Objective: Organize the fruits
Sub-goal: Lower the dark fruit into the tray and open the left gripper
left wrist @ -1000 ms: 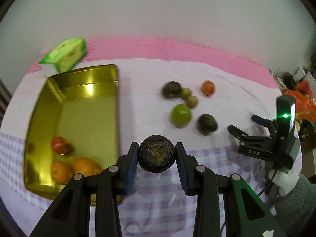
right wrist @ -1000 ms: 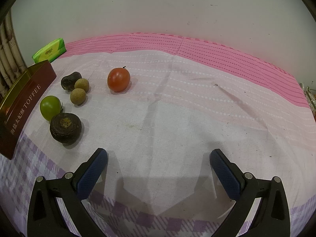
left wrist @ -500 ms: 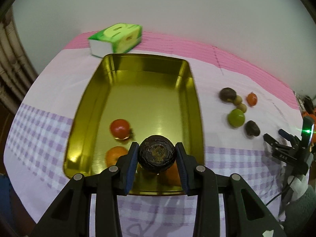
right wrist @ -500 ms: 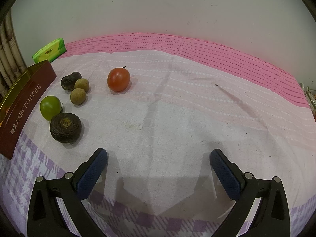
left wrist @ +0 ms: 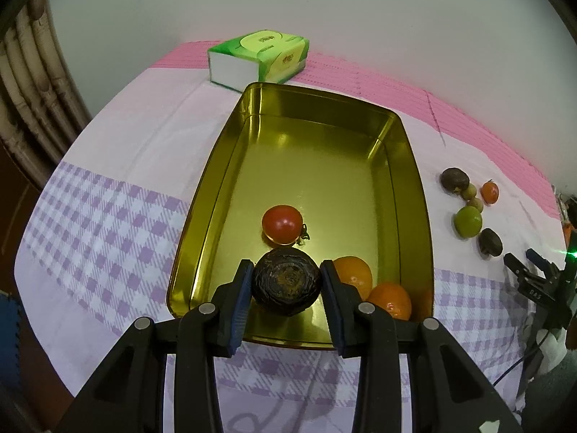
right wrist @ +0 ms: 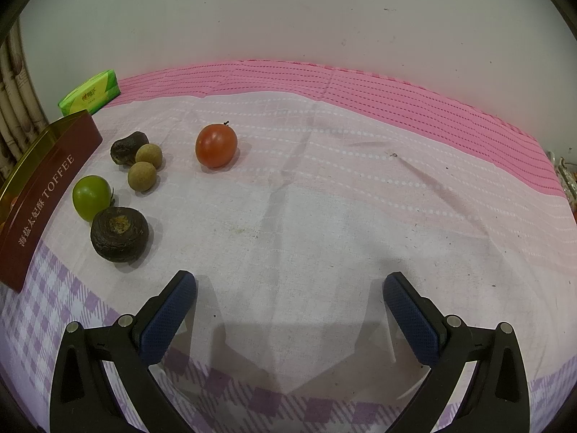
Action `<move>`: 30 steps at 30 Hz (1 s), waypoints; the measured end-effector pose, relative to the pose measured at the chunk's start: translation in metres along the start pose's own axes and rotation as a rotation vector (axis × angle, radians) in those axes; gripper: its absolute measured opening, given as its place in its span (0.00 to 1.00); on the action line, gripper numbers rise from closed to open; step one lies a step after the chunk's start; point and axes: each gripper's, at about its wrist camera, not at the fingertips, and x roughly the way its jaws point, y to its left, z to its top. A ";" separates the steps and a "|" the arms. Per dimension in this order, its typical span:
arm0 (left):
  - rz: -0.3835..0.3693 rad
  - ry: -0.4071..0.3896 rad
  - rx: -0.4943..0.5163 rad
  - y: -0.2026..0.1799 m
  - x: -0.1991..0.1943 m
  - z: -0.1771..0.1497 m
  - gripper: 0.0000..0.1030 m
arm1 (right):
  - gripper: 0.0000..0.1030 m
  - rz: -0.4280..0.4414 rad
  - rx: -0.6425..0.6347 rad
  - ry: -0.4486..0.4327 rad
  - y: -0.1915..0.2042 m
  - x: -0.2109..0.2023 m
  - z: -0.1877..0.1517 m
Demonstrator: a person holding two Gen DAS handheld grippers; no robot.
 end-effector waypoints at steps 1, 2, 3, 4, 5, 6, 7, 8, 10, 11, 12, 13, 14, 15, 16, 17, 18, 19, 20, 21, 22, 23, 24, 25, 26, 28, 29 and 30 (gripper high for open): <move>-0.002 0.004 0.006 -0.001 0.001 0.000 0.33 | 1.00 0.000 0.000 0.000 0.000 0.000 0.000; -0.003 0.005 0.007 -0.002 0.002 -0.001 0.33 | 1.00 0.000 0.000 0.000 0.000 0.000 0.000; -0.005 0.005 0.010 -0.002 0.002 -0.001 0.33 | 1.00 0.000 0.001 0.000 0.000 0.000 0.000; -0.009 0.008 0.016 -0.003 0.003 -0.002 0.33 | 1.00 0.000 0.001 0.000 0.000 0.000 0.000; -0.009 0.011 0.019 -0.004 0.004 -0.002 0.33 | 1.00 0.000 0.000 0.000 0.000 0.000 0.000; -0.010 0.012 0.021 -0.005 0.005 -0.002 0.33 | 1.00 0.000 0.000 0.000 0.000 0.000 0.000; -0.013 0.016 0.028 -0.007 0.006 -0.002 0.33 | 1.00 0.000 0.000 0.000 0.000 0.000 0.000; -0.015 0.019 0.033 -0.008 0.008 -0.003 0.33 | 1.00 0.000 0.000 0.000 0.000 0.000 0.000; -0.015 0.025 0.046 -0.010 0.010 -0.004 0.33 | 1.00 0.000 0.000 0.000 0.000 0.000 0.000; -0.016 0.029 0.050 -0.012 0.012 -0.004 0.33 | 1.00 0.000 0.000 0.000 0.000 0.000 0.000; -0.020 0.033 0.055 -0.013 0.013 -0.004 0.33 | 1.00 0.000 0.000 0.000 0.000 0.000 0.000; -0.021 0.036 0.059 -0.014 0.014 -0.005 0.33 | 1.00 0.000 0.000 0.000 0.000 0.000 0.000; -0.018 0.035 0.063 -0.014 0.015 -0.005 0.33 | 1.00 0.000 0.000 0.000 0.000 0.000 0.000; -0.015 0.033 0.070 -0.015 0.015 -0.005 0.33 | 1.00 0.000 0.000 0.000 0.000 0.000 0.000; -0.015 0.032 0.071 -0.015 0.015 -0.005 0.33 | 1.00 0.000 0.000 0.000 0.000 0.000 0.000; -0.012 0.032 0.071 -0.015 0.016 -0.005 0.33 | 1.00 0.000 0.000 0.000 0.000 0.000 0.000; -0.010 0.032 0.071 -0.015 0.016 -0.005 0.33 | 1.00 0.000 0.000 0.000 0.000 0.000 0.000; -0.009 0.032 0.072 -0.015 0.016 -0.005 0.33 | 1.00 0.000 0.001 0.001 0.000 0.000 0.000; -0.009 0.032 0.073 -0.015 0.016 -0.005 0.33 | 1.00 0.000 0.001 0.001 0.000 0.000 0.000; -0.006 0.031 0.073 -0.015 0.016 -0.006 0.33 | 1.00 0.000 0.001 0.001 0.000 0.000 0.000; -0.002 0.030 0.077 -0.015 0.017 -0.006 0.33 | 1.00 0.000 0.001 0.001 0.000 0.000 0.000; 0.000 0.029 0.081 -0.015 0.018 -0.005 0.33 | 1.00 0.000 0.001 0.001 0.000 0.000 0.000; 0.002 0.028 0.084 -0.015 0.018 -0.005 0.33 | 1.00 0.000 0.001 0.001 0.000 0.000 0.000; 0.005 0.026 0.089 -0.015 0.018 -0.005 0.33 | 1.00 0.000 0.001 0.001 0.000 0.000 0.000; 0.006 0.025 0.089 -0.016 0.018 -0.006 0.33 | 1.00 0.000 0.001 0.001 0.000 0.000 0.000; 0.009 0.023 0.094 -0.016 0.019 -0.006 0.33 | 1.00 0.000 0.001 0.001 0.000 0.000 0.000; 0.010 0.022 0.096 -0.016 0.019 -0.006 0.33 | 1.00 0.001 0.001 0.001 0.000 0.000 0.000; 0.012 0.021 0.097 -0.017 0.019 -0.007 0.33 | 1.00 0.001 0.001 0.001 0.000 0.000 0.000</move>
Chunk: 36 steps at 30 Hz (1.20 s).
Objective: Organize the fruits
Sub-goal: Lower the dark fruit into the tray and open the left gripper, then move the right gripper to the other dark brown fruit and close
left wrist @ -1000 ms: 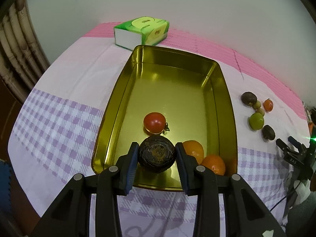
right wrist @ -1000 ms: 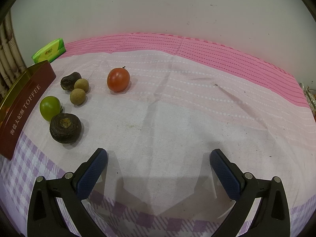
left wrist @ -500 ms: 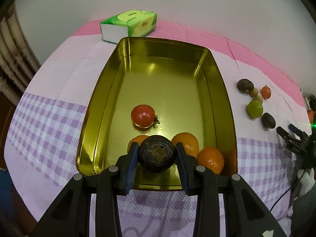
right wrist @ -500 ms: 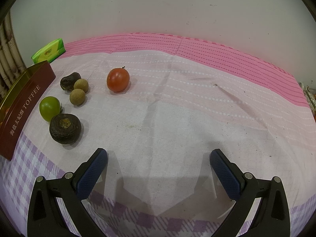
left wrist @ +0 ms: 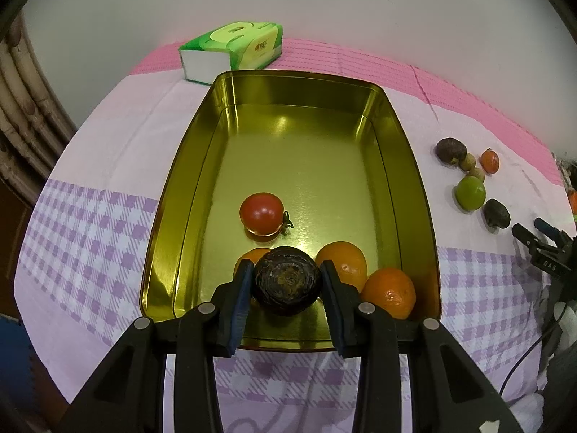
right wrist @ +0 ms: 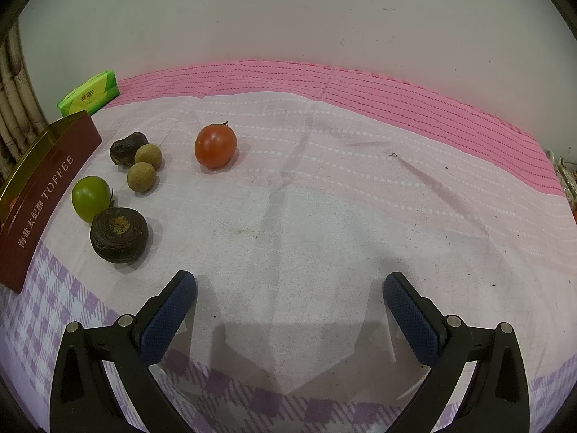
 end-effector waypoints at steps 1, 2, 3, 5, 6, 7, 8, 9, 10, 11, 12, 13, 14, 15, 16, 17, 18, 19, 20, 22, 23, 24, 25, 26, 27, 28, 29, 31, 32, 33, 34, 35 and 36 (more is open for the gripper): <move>0.001 -0.002 0.002 0.000 0.000 -0.001 0.33 | 1.00 0.000 0.000 0.000 0.000 0.000 0.000; 0.000 -0.003 0.001 0.000 0.000 -0.001 0.34 | 1.00 0.000 0.000 0.000 0.000 0.000 0.000; -0.001 -0.002 -0.001 0.000 0.000 -0.001 0.34 | 1.00 0.000 0.000 0.000 0.000 0.000 0.000; -0.010 -0.002 -0.005 0.000 -0.001 -0.002 0.37 | 1.00 0.000 0.000 0.000 0.000 0.000 0.000; -0.016 -0.003 -0.007 0.001 -0.001 -0.002 0.38 | 1.00 0.000 0.000 0.000 0.000 0.000 0.000; -0.023 -0.002 -0.011 0.001 -0.001 -0.001 0.42 | 1.00 0.000 0.000 0.000 0.000 0.000 0.000; -0.022 0.000 -0.017 0.002 0.000 -0.001 0.48 | 1.00 0.000 0.000 0.000 0.000 0.000 0.000; -0.020 0.003 -0.022 0.003 0.000 -0.001 0.51 | 1.00 0.000 0.000 0.000 0.000 0.000 0.000; -0.024 0.004 -0.029 0.004 0.000 -0.002 0.52 | 1.00 0.000 0.000 0.000 0.000 0.000 0.000; -0.028 0.005 -0.034 0.004 0.001 -0.002 0.52 | 1.00 0.000 0.000 0.000 0.000 0.000 0.000; -0.032 0.006 -0.038 0.005 0.000 -0.002 0.52 | 1.00 0.000 0.000 0.000 0.000 0.000 0.000; -0.035 0.005 -0.042 0.006 0.000 -0.001 0.54 | 1.00 0.000 0.000 0.000 0.000 0.000 0.000; -0.037 0.002 -0.046 0.006 -0.001 -0.001 0.56 | 1.00 0.000 0.000 0.000 0.000 0.000 0.000; -0.037 -0.001 -0.047 0.006 -0.002 -0.001 0.58 | 1.00 0.000 0.000 0.000 0.000 0.000 0.000; -0.037 -0.007 -0.048 0.006 -0.003 -0.001 0.61 | 1.00 0.000 0.000 0.001 0.000 0.000 0.000; -0.035 -0.012 -0.046 0.006 -0.004 -0.001 0.62 | 1.00 0.001 0.000 0.001 0.000 0.000 0.000; -0.031 -0.017 -0.044 0.005 -0.006 -0.001 0.63 | 1.00 0.001 0.000 0.000 0.000 0.000 0.000; -0.027 -0.024 -0.042 0.005 -0.008 -0.001 0.66 | 1.00 0.001 0.000 0.000 0.000 0.000 0.000; -0.028 -0.027 -0.041 0.005 -0.009 -0.001 0.68 | 1.00 0.000 0.000 0.001 0.000 0.000 0.000; -0.029 -0.031 -0.047 0.006 -0.011 0.000 0.73 | 1.00 0.001 -0.001 0.001 0.000 0.000 0.000; -0.037 -0.025 -0.057 0.007 -0.011 0.000 0.75 | 1.00 0.001 -0.001 0.001 0.000 0.000 0.000; -0.046 -0.021 -0.066 0.007 -0.012 0.000 0.75 | 1.00 0.001 -0.001 0.001 0.000 0.000 0.000; -0.058 -0.016 -0.075 0.008 -0.012 0.000 0.75 | 1.00 0.001 -0.001 0.001 0.000 0.000 0.000; -0.063 -0.014 -0.078 0.008 -0.013 0.000 0.75 | 1.00 0.001 -0.001 0.001 0.000 0.000 0.000; -0.063 -0.013 -0.079 0.008 -0.013 0.000 0.75 | 1.00 0.001 -0.001 0.001 -0.001 0.000 0.000; -0.058 -0.016 -0.078 0.008 -0.013 0.000 0.75 | 1.00 0.002 -0.001 0.001 0.000 0.000 0.000; -0.051 -0.020 -0.079 0.009 -0.014 -0.001 0.75 | 1.00 0.002 -0.001 0.001 -0.001 0.000 0.000; -0.034 -0.023 -0.081 0.008 -0.016 -0.001 0.75 | 1.00 0.002 -0.001 0.002 -0.001 0.000 0.000; -0.023 -0.025 -0.079 0.008 -0.017 -0.002 0.76 | 1.00 0.002 -0.001 0.003 0.000 0.000 0.000; -0.014 -0.025 -0.077 0.007 -0.017 -0.002 0.76 | 1.00 0.002 -0.002 0.005 0.000 0.000 0.000; -0.006 -0.025 -0.075 0.007 -0.017 -0.002 0.76 | 1.00 0.003 -0.003 0.007 0.000 0.001 0.001; -0.002 -0.026 -0.073 0.007 -0.017 -0.003 0.76 | 1.00 0.003 -0.003 0.013 0.000 0.001 0.002; 0.002 -0.029 -0.071 0.007 -0.017 -0.003 0.76 | 1.00 0.003 -0.002 0.018 -0.002 0.000 0.002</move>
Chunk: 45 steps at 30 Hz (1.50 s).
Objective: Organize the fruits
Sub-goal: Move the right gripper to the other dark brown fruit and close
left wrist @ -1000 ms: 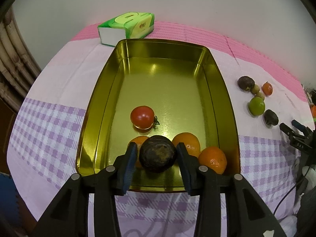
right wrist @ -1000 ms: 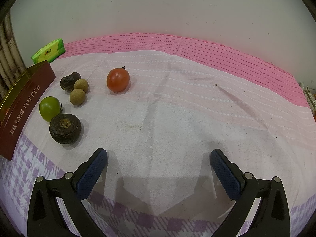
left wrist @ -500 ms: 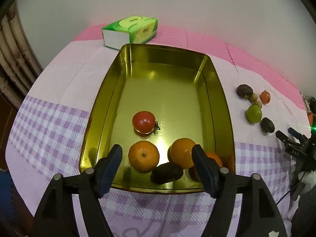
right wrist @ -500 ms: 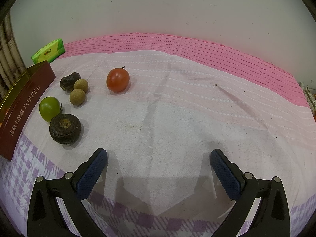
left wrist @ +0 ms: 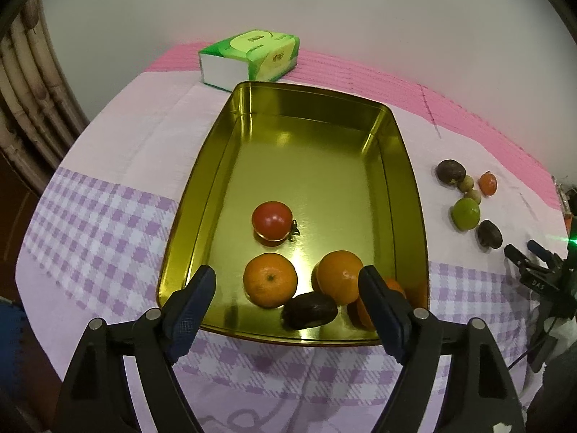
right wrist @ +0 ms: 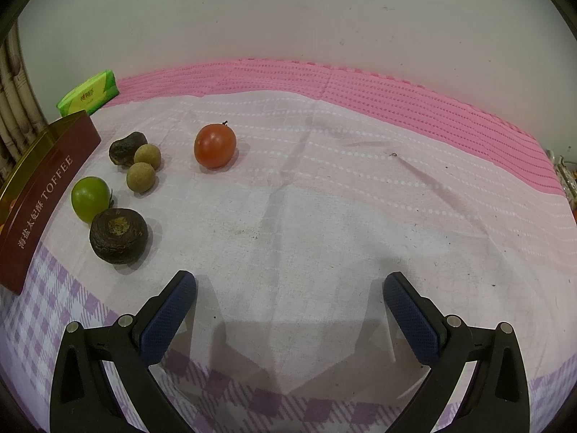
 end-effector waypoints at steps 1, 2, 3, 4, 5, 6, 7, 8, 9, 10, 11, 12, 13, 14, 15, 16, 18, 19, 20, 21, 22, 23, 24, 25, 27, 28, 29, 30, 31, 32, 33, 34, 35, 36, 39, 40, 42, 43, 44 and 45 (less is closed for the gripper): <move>0.007 0.000 0.004 0.000 0.000 0.000 0.76 | 1.00 0.000 0.000 0.005 -0.001 0.000 0.001; 0.013 0.001 0.007 0.000 -0.001 -0.001 0.76 | 1.00 0.000 0.000 0.009 -0.001 0.001 0.002; 0.015 -0.001 0.008 0.000 -0.001 -0.001 0.75 | 1.00 0.001 -0.002 0.010 -0.001 0.001 0.002; 0.016 -0.004 0.006 0.000 -0.002 -0.001 0.75 | 1.00 0.003 -0.004 0.009 -0.002 0.000 0.001; 0.015 -0.007 0.004 0.000 -0.003 -0.001 0.75 | 1.00 0.003 -0.003 0.010 -0.003 0.000 0.001; 0.009 -0.011 0.003 0.001 -0.004 -0.001 0.75 | 1.00 0.003 -0.003 0.012 -0.003 -0.001 0.001; 0.003 -0.018 -0.003 0.002 -0.006 -0.001 0.75 | 1.00 0.002 -0.003 0.016 -0.004 -0.001 0.002; -0.001 -0.020 -0.006 0.002 -0.006 -0.001 0.75 | 1.00 0.001 -0.001 0.019 -0.003 -0.001 0.002; -0.003 -0.021 -0.007 0.002 -0.007 0.000 0.75 | 1.00 0.001 -0.001 0.025 -0.004 -0.001 0.002; 0.006 -0.020 -0.008 0.003 -0.008 -0.001 0.75 | 1.00 0.001 0.000 0.028 -0.004 -0.001 0.002; 0.006 -0.022 -0.009 0.003 -0.009 -0.001 0.75 | 1.00 0.001 0.000 0.030 -0.004 -0.001 0.003; 0.006 -0.022 -0.010 0.003 -0.010 -0.001 0.75 | 1.00 0.000 0.001 0.033 -0.004 -0.001 0.003; 0.008 -0.020 -0.015 0.004 -0.011 -0.001 0.75 | 1.00 -0.003 0.005 0.037 -0.004 -0.001 0.003; 0.006 -0.018 -0.024 0.006 -0.012 -0.001 0.75 | 1.00 -0.006 0.009 0.042 -0.003 -0.001 0.004; 0.003 -0.015 -0.031 0.007 -0.012 -0.001 0.75 | 1.00 -0.009 0.014 0.044 -0.003 -0.001 0.003; 0.002 -0.012 -0.039 0.008 -0.012 -0.001 0.75 | 1.00 -0.013 0.018 0.046 -0.002 -0.001 0.004; -0.010 -0.017 -0.057 0.012 -0.014 -0.001 0.75 | 1.00 -0.020 0.027 0.045 -0.002 -0.001 0.003; -0.013 -0.020 -0.064 0.014 -0.015 -0.001 0.75 | 1.00 -0.022 0.030 0.044 -0.001 -0.001 0.003; -0.015 -0.022 -0.066 0.015 -0.016 -0.001 0.75 | 1.00 -0.025 0.034 0.044 -0.001 -0.001 0.003; -0.015 -0.024 -0.067 0.016 -0.017 -0.001 0.75 | 1.00 -0.029 0.038 0.046 -0.001 -0.002 0.003; -0.015 -0.021 -0.069 0.017 -0.018 -0.001 0.75 | 1.00 -0.032 0.043 0.049 0.000 -0.001 0.003; -0.014 -0.019 -0.069 0.017 -0.019 -0.001 0.76 | 1.00 -0.036 0.050 0.055 0.000 -0.001 0.003; -0.008 -0.017 -0.069 0.017 -0.020 -0.001 0.76 | 1.00 -0.041 0.058 0.064 0.001 -0.001 0.003; 0.005 -0.015 -0.065 0.018 -0.020 -0.001 0.76 | 1.00 -0.041 0.060 0.066 0.001 -0.001 0.003; 0.019 -0.024 -0.061 0.018 -0.023 0.000 0.76 | 0.98 -0.038 0.054 0.066 0.005 -0.004 0.003; 0.023 -0.031 -0.062 0.019 -0.024 0.000 0.76 | 0.97 -0.034 0.048 0.055 0.009 -0.008 0.004; 0.024 -0.035 -0.062 0.020 -0.026 0.001 0.76 | 0.95 -0.023 0.046 0.050 0.011 -0.011 0.005; 0.025 -0.038 -0.063 0.021 -0.027 0.001 0.76 | 0.93 -0.002 0.044 0.045 0.015 -0.015 0.006; 0.030 -0.041 -0.066 0.022 -0.028 0.001 0.76 | 0.92 0.018 0.042 0.042 0.020 -0.018 0.008; 0.035 -0.045 -0.065 0.023 -0.029 0.001 0.77 | 0.91 0.031 0.040 0.040 0.023 -0.021 0.009; 0.045 -0.046 -0.064 0.023 -0.029 0.001 0.78 | 0.90 0.059 0.029 0.035 0.031 -0.024 0.012; 0.056 -0.044 -0.065 0.024 -0.029 0.001 0.80 | 0.90 0.068 0.021 0.032 0.035 -0.026 0.014; 0.059 -0.044 -0.066 0.024 -0.029 0.001 0.80 | 0.89 0.083 0.010 0.030 0.042 -0.027 0.017; 0.061 -0.044 -0.068 0.026 -0.029 0.001 0.81 | 0.89 0.099 -0.001 0.030 0.050 -0.027 0.019; 0.073 -0.045 -0.084 0.031 -0.030 0.001 0.83 | 0.81 0.145 -0.019 0.039 0.069 -0.027 0.024; 0.077 -0.047 -0.090 0.033 -0.031 0.001 0.85 | 0.79 0.155 -0.023 0.044 0.073 -0.026 0.025; 0.079 -0.051 -0.096 0.037 -0.032 0.001 0.86 | 0.72 0.149 -0.036 0.058 0.081 -0.021 0.027; 0.080 -0.052 -0.100 0.038 -0.033 0.001 0.86 | 0.71 0.144 -0.043 0.064 0.085 -0.019 0.028; 0.082 -0.051 -0.104 0.040 -0.034 0.001 0.86 | 0.70 0.140 -0.044 0.068 0.086 -0.016 0.028; 0.083 -0.050 -0.107 0.041 -0.034 0.000 0.86 | 0.69 0.138 -0.043 0.074 0.088 -0.013 0.028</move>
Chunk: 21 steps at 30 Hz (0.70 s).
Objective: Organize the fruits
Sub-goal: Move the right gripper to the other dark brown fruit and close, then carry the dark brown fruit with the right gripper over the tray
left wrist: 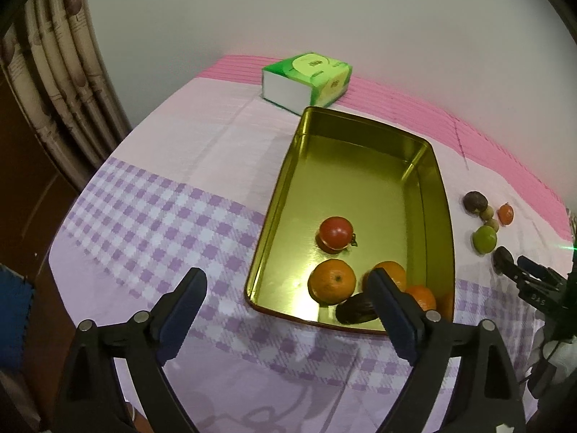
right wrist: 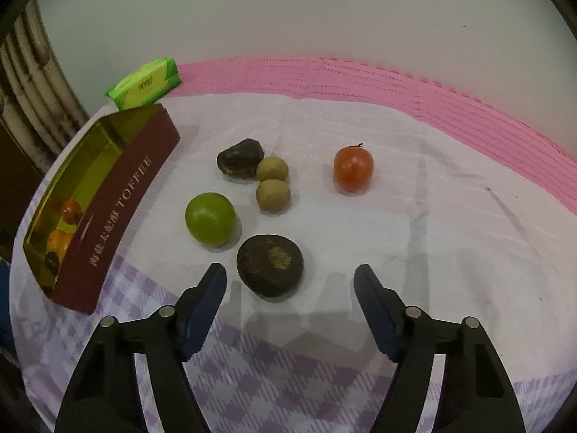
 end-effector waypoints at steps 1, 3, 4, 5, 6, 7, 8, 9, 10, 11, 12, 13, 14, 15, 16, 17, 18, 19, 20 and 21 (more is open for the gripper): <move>0.004 0.002 -0.005 0.002 0.000 0.000 0.86 | 0.69 0.002 0.001 0.004 0.001 0.002 0.000; 0.008 0.005 -0.015 0.006 0.001 0.000 0.86 | 0.64 0.007 0.006 0.013 0.002 0.006 0.000; 0.009 0.006 -0.021 0.008 0.001 0.000 0.86 | 0.62 0.014 0.007 0.016 0.003 0.008 0.001; 0.010 0.008 -0.025 0.010 0.001 0.000 0.86 | 0.59 0.018 0.006 0.020 0.004 0.010 0.002; 0.009 0.009 -0.028 0.011 0.000 0.000 0.86 | 0.57 0.017 0.003 0.022 0.006 0.012 0.003; 0.008 0.010 -0.029 0.013 0.000 0.000 0.86 | 0.56 0.018 -0.003 0.023 0.009 0.014 0.004; 0.010 0.011 -0.029 0.014 0.000 -0.001 0.86 | 0.54 0.014 -0.005 0.021 0.009 0.015 0.004; 0.016 0.013 -0.030 0.015 0.000 -0.001 0.86 | 0.49 0.009 -0.005 0.018 0.011 0.015 0.005; 0.019 0.015 -0.030 0.015 0.000 -0.001 0.86 | 0.46 0.009 -0.005 0.015 0.012 0.016 0.006; 0.022 0.016 -0.033 0.017 0.000 -0.001 0.86 | 0.43 0.008 -0.003 0.015 0.013 0.016 0.006; 0.024 0.019 -0.038 0.019 0.000 -0.001 0.86 | 0.40 0.004 -0.001 0.015 0.013 0.017 0.007; 0.026 0.021 -0.043 0.021 0.001 -0.001 0.86 | 0.40 0.007 0.000 0.015 0.013 0.017 0.007; 0.029 0.023 -0.052 0.023 0.002 -0.001 0.86 | 0.40 0.007 -0.003 0.015 0.012 0.016 0.006; 0.033 0.026 -0.062 0.026 0.002 -0.001 0.86 | 0.40 0.000 -0.010 0.015 0.014 0.016 0.006; 0.035 0.027 -0.067 0.027 0.003 -0.001 0.86 | 0.40 -0.004 -0.011 0.016 0.013 0.014 0.005; 0.035 0.028 -0.071 0.029 0.004 -0.001 0.86 | 0.40 -0.004 -0.011 0.015 0.012 0.013 0.004; 0.035 0.030 -0.075 0.029 0.004 -0.001 0.86 | 0.40 -0.004 -0.012 0.015 0.013 0.013 0.004; 0.035 0.031 -0.077 0.030 0.005 -0.001 0.86 | 0.40 -0.004 -0.012 0.015 0.013 0.013 0.004; 0.034 0.032 -0.079 0.031 0.005 -0.001 0.86 | 0.40 -0.002 -0.014 0.014 0.014 0.013 0.004; 0.033 0.034 -0.082 0.031 0.005 -0.001 0.86 | 0.40 -0.004 -0.019 0.009 0.015 0.011 0.005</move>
